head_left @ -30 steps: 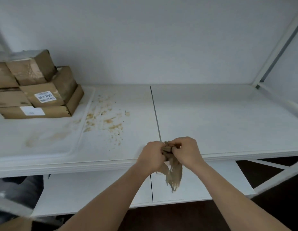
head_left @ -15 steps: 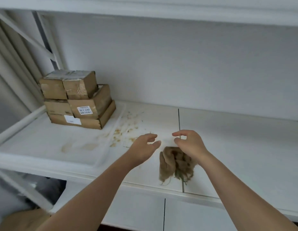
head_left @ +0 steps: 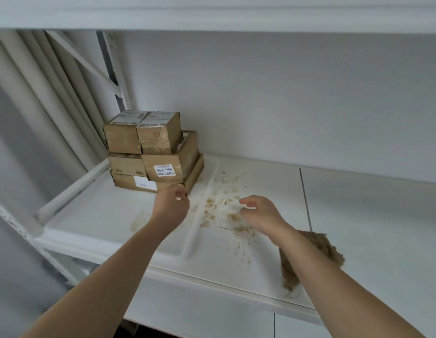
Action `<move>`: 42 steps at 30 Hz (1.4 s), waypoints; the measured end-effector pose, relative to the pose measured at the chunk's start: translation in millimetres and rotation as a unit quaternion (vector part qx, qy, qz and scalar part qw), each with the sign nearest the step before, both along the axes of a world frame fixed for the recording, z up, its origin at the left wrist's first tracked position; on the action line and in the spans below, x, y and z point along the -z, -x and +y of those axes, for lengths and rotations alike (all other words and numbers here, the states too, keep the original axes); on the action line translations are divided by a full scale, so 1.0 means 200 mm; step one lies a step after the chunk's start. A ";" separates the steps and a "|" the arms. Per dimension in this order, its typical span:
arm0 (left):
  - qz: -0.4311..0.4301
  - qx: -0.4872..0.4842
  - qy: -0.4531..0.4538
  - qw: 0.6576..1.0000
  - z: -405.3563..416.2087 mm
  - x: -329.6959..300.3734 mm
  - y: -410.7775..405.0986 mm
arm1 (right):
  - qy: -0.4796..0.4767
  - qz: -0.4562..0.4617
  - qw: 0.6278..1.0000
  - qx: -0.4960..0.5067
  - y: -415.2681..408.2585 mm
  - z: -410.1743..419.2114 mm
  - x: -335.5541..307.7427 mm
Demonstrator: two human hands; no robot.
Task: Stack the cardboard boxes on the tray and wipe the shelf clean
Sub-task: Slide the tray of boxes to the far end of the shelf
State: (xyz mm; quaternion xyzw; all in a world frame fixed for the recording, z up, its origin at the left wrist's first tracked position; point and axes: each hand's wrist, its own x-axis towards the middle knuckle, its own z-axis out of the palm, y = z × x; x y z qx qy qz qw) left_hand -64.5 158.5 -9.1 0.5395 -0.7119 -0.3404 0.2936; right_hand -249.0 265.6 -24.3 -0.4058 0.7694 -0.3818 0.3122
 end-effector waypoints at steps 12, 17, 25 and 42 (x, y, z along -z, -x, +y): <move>-0.122 -0.068 0.035 0.990 -0.63 0.00 -0.60 | -0.101 0.004 0.992 0.078 -0.47 -0.48 0.22; -0.196 -0.078 -0.012 0.977 -0.84 0.11 -0.76 | -0.141 0.128 0.974 0.124 -0.56 -0.57 0.30; -0.304 -0.116 -0.059 0.944 -1.14 0.29 -0.89 | -0.103 0.196 0.958 0.180 -0.63 -0.63 0.40; -0.168 -0.133 -0.118 0.970 -1.39 0.43 -0.88 | -0.112 0.273 0.927 0.233 -0.63 -0.70 0.46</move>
